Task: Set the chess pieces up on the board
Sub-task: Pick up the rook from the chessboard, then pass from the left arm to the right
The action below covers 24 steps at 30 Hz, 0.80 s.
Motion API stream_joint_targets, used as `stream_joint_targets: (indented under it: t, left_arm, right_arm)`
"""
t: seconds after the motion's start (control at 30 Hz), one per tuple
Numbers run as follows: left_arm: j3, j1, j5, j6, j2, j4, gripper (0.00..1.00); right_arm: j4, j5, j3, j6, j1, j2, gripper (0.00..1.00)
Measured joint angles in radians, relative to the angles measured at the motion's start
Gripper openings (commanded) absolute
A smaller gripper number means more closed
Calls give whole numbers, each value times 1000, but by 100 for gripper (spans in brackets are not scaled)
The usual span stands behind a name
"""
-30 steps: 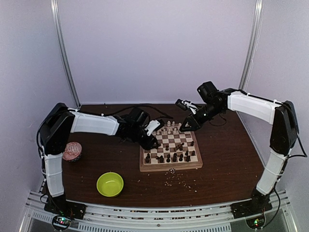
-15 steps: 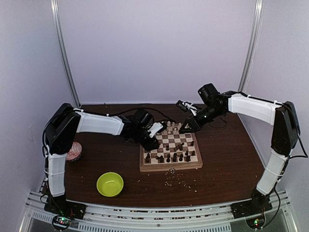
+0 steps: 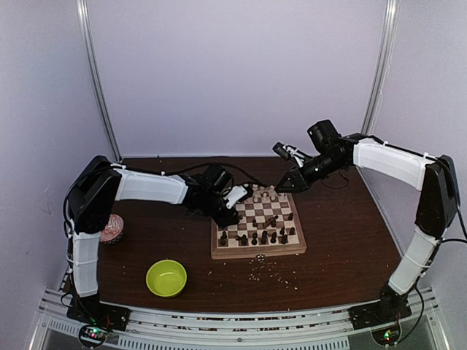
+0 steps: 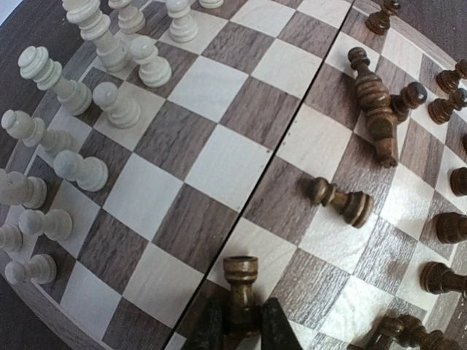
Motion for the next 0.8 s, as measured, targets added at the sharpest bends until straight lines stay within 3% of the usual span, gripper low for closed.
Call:
stream_joint_targets:
  t: [0.37, 0.8]
  left_arm:
    - [-48, -4, 56, -29, -144, 53, 9]
    - [31, -107, 142, -42, -209, 134, 9]
  right_arm:
    - [-61, -113, 92, 96, -151, 11, 38]
    - [-35, -308, 100, 244, -95, 56, 42]
